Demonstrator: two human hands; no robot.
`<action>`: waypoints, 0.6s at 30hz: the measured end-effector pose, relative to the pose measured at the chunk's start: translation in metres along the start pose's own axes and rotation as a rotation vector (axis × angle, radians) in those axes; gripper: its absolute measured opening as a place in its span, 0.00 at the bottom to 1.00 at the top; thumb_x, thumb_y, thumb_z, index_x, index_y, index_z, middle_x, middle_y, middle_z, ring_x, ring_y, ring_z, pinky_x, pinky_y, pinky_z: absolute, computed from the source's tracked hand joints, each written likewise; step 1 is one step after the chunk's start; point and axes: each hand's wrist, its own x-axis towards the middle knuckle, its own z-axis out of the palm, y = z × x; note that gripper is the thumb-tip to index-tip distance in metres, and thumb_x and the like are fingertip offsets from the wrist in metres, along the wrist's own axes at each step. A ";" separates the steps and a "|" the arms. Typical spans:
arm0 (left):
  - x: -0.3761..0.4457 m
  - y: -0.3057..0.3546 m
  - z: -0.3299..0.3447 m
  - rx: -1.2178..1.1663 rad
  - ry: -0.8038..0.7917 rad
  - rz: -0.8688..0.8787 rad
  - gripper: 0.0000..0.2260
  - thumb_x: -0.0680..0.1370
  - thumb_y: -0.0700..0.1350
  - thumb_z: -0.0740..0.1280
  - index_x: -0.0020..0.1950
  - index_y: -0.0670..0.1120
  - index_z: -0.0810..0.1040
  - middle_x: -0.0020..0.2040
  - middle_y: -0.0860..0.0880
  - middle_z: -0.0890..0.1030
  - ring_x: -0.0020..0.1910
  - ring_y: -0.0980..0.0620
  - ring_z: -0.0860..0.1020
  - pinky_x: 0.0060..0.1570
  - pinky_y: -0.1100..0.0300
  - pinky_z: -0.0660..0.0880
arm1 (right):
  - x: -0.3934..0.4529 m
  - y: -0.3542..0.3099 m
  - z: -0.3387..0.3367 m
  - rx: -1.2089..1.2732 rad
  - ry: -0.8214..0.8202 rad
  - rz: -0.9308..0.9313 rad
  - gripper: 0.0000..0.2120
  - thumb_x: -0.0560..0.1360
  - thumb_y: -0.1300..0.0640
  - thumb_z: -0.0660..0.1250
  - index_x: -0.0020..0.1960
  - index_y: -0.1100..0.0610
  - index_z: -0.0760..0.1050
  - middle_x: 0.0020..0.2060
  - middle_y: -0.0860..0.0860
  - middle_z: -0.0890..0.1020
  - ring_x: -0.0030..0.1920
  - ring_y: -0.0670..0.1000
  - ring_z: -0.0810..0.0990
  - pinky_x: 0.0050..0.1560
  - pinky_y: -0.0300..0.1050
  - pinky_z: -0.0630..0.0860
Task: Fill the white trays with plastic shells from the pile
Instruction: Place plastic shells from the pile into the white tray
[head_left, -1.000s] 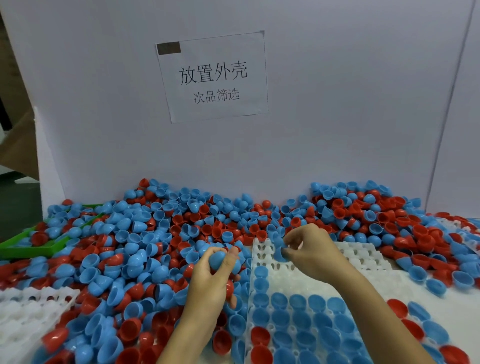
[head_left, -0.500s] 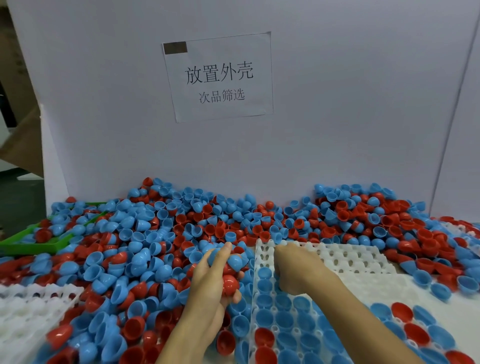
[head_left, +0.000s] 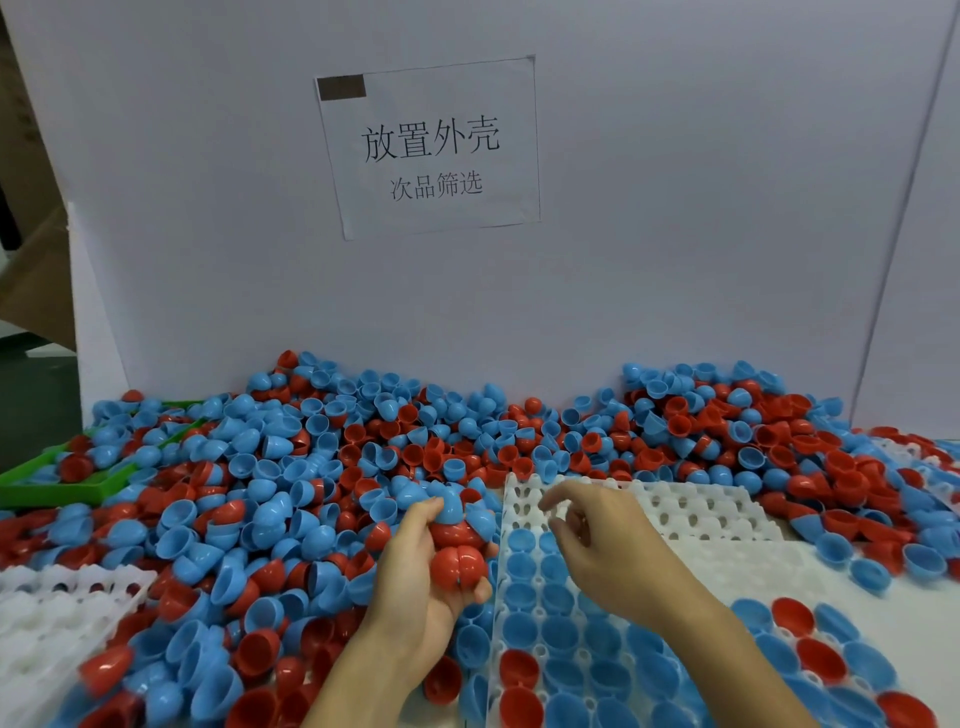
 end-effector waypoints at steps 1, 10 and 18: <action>0.000 -0.001 0.001 0.014 0.007 0.006 0.17 0.82 0.49 0.61 0.58 0.36 0.76 0.41 0.38 0.79 0.35 0.45 0.78 0.20 0.60 0.68 | -0.002 -0.006 0.002 0.096 0.040 -0.045 0.07 0.81 0.58 0.64 0.55 0.48 0.78 0.28 0.47 0.76 0.30 0.45 0.74 0.34 0.40 0.75; 0.000 -0.005 0.002 0.218 -0.062 0.103 0.21 0.68 0.59 0.73 0.53 0.46 0.79 0.34 0.43 0.79 0.23 0.50 0.72 0.17 0.64 0.65 | -0.008 -0.026 0.024 0.380 0.103 -0.177 0.17 0.73 0.52 0.75 0.59 0.40 0.77 0.45 0.39 0.78 0.45 0.45 0.80 0.41 0.32 0.74; 0.003 -0.009 0.001 0.268 -0.096 0.152 0.18 0.65 0.60 0.74 0.49 0.52 0.84 0.34 0.42 0.80 0.22 0.51 0.72 0.17 0.63 0.66 | -0.009 -0.031 0.022 0.448 0.213 -0.141 0.11 0.72 0.54 0.77 0.51 0.45 0.78 0.42 0.40 0.82 0.40 0.45 0.82 0.35 0.34 0.74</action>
